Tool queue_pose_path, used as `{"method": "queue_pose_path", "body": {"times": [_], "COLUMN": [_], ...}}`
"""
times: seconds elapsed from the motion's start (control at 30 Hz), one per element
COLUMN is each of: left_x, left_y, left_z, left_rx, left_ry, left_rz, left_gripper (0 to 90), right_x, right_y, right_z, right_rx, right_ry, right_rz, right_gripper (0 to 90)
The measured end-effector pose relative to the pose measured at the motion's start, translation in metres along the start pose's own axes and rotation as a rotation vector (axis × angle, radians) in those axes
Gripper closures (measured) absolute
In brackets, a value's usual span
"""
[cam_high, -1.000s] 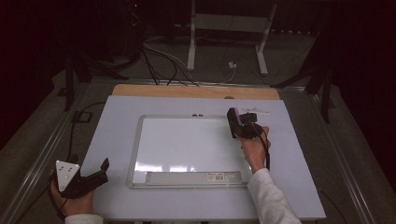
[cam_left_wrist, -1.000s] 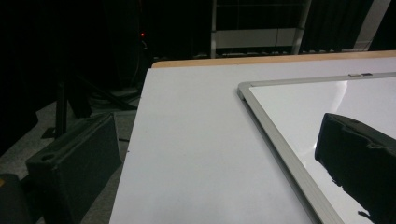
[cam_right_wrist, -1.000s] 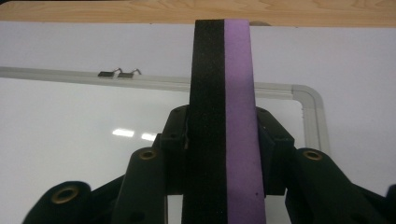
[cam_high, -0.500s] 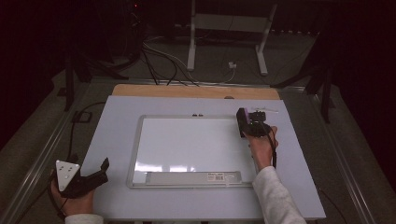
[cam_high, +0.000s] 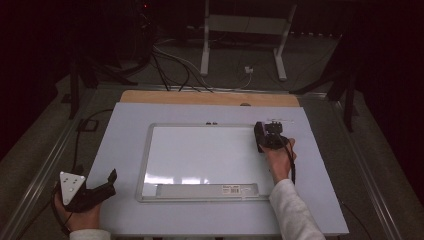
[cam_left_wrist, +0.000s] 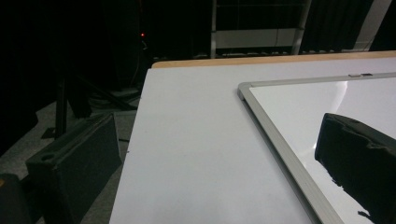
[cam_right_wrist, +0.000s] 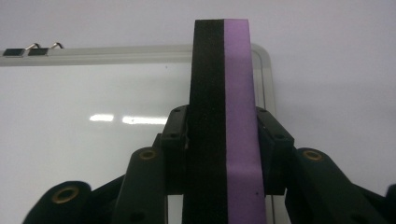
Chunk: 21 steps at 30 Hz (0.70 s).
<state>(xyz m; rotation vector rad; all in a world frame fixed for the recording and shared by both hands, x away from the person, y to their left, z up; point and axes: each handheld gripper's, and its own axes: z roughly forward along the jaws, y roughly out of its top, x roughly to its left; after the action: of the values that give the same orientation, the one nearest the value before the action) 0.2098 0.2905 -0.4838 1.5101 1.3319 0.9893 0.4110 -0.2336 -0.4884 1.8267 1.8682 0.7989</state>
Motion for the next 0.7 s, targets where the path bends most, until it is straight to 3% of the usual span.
{"method": "queue_pose_path", "body": {"times": [0.7], "left_x": [0.0], "left_y": [0.0], "left_z": [0.0], "left_rx": [0.001], "left_ry": [-0.002], "left_rz": [-0.001], "left_gripper": [1.0], "right_x": [-0.001], "right_y": [0.003], "right_z": [0.012], "right_rx": [-0.033], "right_ry": [-0.05], "right_rz": [-0.01], "right_gripper": [62.6]}}
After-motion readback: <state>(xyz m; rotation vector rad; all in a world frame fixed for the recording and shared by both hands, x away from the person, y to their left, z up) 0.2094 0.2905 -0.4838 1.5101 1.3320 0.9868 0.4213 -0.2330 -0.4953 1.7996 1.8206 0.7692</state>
